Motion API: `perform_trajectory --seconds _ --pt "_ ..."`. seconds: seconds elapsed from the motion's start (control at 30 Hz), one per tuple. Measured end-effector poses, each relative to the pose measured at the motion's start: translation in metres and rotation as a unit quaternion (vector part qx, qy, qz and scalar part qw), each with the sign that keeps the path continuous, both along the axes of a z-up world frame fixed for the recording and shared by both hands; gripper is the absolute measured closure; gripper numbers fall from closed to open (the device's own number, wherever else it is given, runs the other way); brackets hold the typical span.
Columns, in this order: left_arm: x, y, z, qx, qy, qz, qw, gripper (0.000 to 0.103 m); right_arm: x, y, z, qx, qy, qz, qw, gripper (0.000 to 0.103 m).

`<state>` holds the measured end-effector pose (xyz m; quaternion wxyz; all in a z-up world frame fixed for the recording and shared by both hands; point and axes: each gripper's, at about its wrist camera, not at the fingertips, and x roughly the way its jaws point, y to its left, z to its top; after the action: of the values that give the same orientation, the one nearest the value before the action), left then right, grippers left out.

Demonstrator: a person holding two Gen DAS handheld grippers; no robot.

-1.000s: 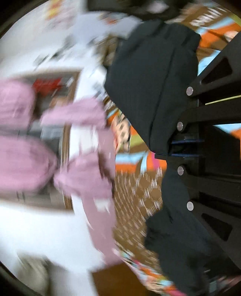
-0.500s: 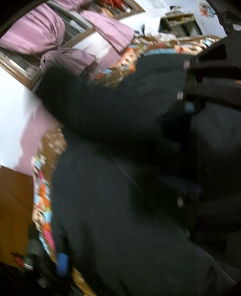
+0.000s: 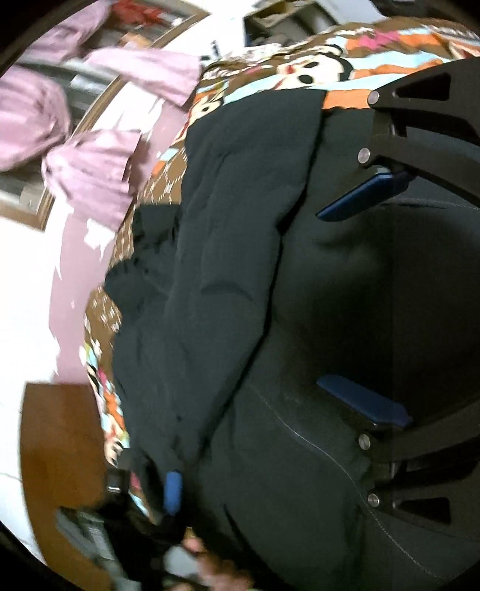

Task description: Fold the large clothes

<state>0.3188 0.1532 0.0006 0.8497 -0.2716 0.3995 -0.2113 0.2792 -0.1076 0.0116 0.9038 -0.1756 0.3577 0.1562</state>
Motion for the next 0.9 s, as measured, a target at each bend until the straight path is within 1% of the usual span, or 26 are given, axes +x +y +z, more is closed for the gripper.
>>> perform_trajectory --seconds 0.03,0.1,0.13,0.17,0.2,0.23,0.27,0.3,0.37,0.43,0.53,0.57,0.6,0.63,0.7,0.73,0.8,0.83,0.9 --pt "0.000 -0.007 0.000 0.016 0.000 -0.004 0.9999 0.008 -0.002 -0.003 0.001 0.009 -0.001 -0.008 1.000 0.018" --pt "-0.003 -0.018 -0.006 0.027 0.001 -0.012 0.9996 0.025 -0.006 -0.007 0.002 0.030 0.005 -0.011 0.999 0.018" --pt "-0.002 -0.020 -0.011 0.029 0.008 -0.012 0.9995 0.044 -0.008 -0.009 0.002 0.044 0.011 -0.004 0.999 0.018" --pt "0.000 -0.020 -0.017 0.032 0.023 -0.004 0.9992 0.056 -0.010 -0.011 0.002 0.054 0.016 0.003 0.998 0.018" --pt "0.002 -0.017 -0.020 0.033 0.029 0.008 0.9990 0.064 -0.012 -0.012 0.002 0.063 0.020 0.010 0.998 0.018" --pt "0.001 -0.015 -0.026 0.031 0.030 0.014 0.9990 0.078 -0.014 -0.013 0.003 0.066 0.021 0.014 0.997 0.018" --pt "0.001 -0.010 -0.028 0.025 0.034 0.026 0.9988 0.090 -0.016 -0.012 0.005 0.069 0.020 0.018 0.997 0.018" --pt "-0.001 -0.006 -0.029 0.021 0.033 0.036 0.9986 0.095 -0.018 -0.013 0.007 0.071 0.018 0.022 0.997 0.018" --pt "-0.007 -0.003 -0.024 0.020 0.016 0.048 0.9985 0.099 -0.019 -0.013 0.014 0.068 0.006 0.027 0.997 0.018" --pt "-0.015 -0.001 -0.010 0.040 -0.014 0.061 0.9973 0.100 -0.014 -0.011 0.021 0.054 -0.010 0.024 0.998 0.018" --pt "-0.028 0.008 0.012 0.068 -0.061 0.086 0.9921 0.100 0.002 -0.006 0.034 0.044 -0.026 0.006 0.999 0.017" --pt "-0.029 0.011 0.019 0.072 -0.070 0.094 0.9906 0.100 0.008 -0.005 0.036 0.049 -0.025 -0.002 0.998 0.017" --pt "-0.030 0.015 0.025 0.076 -0.075 0.100 0.9893 0.100 0.019 -0.003 0.041 0.064 -0.020 -0.011 0.998 0.017" --pt "-0.031 0.020 0.032 0.087 -0.080 0.107 0.9872 0.100 0.027 -0.003 0.042 0.075 -0.014 -0.016 0.997 0.017" --pt "-0.034 0.022 0.037 0.111 -0.084 0.111 0.9840 0.100 0.052 0.001 0.043 0.095 0.005 -0.035 0.995 0.017" --pt "-0.036 0.026 0.038 0.125 -0.080 0.110 0.9828 0.100 0.062 0.002 0.041 0.101 0.014 -0.042 0.994 0.017" --pt "-0.030 0.021 0.031 0.148 -0.056 0.098 0.9825 0.100 0.085 0.009 0.035 0.119 0.034 -0.053 0.991 0.017" --pt "-0.025 0.021 0.019 0.160 -0.027 0.090 0.9826 0.100 0.093 0.011 0.032 0.121 0.042 -0.055 0.990 0.017" --pt "-0.017 0.017 -0.002 0.158 0.007 0.086 0.9837 0.100 0.111 0.021 0.019 0.109 0.060 -0.062 0.990 0.017"
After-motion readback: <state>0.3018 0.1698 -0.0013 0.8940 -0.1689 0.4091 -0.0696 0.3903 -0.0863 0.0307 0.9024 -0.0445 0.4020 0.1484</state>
